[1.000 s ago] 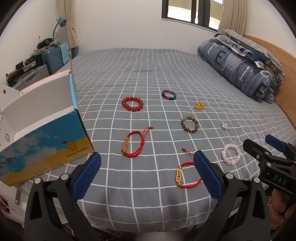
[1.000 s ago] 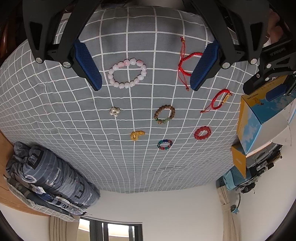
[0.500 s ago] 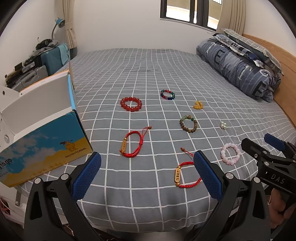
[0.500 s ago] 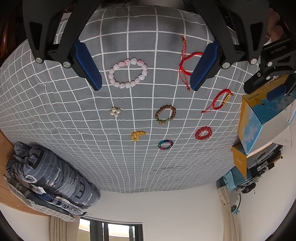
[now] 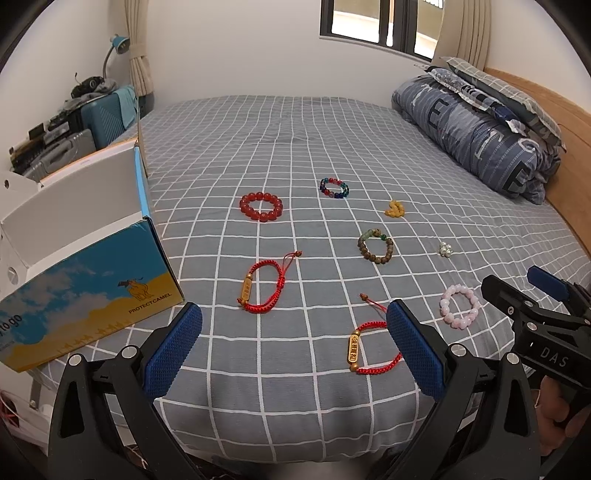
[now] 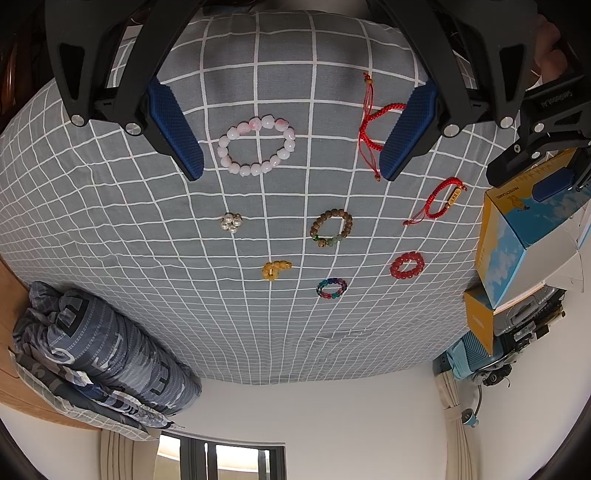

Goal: Organize jewelry

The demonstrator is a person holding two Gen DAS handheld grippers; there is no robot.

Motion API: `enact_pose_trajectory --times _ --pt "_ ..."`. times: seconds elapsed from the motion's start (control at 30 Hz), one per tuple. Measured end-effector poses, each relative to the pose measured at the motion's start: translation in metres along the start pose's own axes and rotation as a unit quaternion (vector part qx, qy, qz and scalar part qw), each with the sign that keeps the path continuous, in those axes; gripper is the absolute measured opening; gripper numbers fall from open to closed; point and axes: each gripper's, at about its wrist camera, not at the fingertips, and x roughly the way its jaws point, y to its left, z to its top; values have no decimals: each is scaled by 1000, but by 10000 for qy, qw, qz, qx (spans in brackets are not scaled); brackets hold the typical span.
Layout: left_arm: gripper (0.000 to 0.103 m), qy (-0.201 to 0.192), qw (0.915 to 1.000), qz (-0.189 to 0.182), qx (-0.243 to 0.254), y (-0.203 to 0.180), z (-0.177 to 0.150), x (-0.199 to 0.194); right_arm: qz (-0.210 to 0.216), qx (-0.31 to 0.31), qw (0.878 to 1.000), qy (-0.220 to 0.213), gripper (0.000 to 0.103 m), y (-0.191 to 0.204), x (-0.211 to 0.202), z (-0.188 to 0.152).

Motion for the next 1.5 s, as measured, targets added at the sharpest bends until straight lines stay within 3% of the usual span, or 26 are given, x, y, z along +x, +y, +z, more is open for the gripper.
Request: enact_pose_trajectory --times 1.07,1.33,1.5 --pt "98 -49 9999 -152 -38 1 0 0 -51 -11 10000 -6 92 -5 -1 1" --pt "98 5 9997 -167 -194 7 30 1 -338 34 9994 -88 92 -22 -10 19" --pt "98 96 10000 20 -13 3 54 15 -628 -163 9977 -175 92 -26 -11 42"
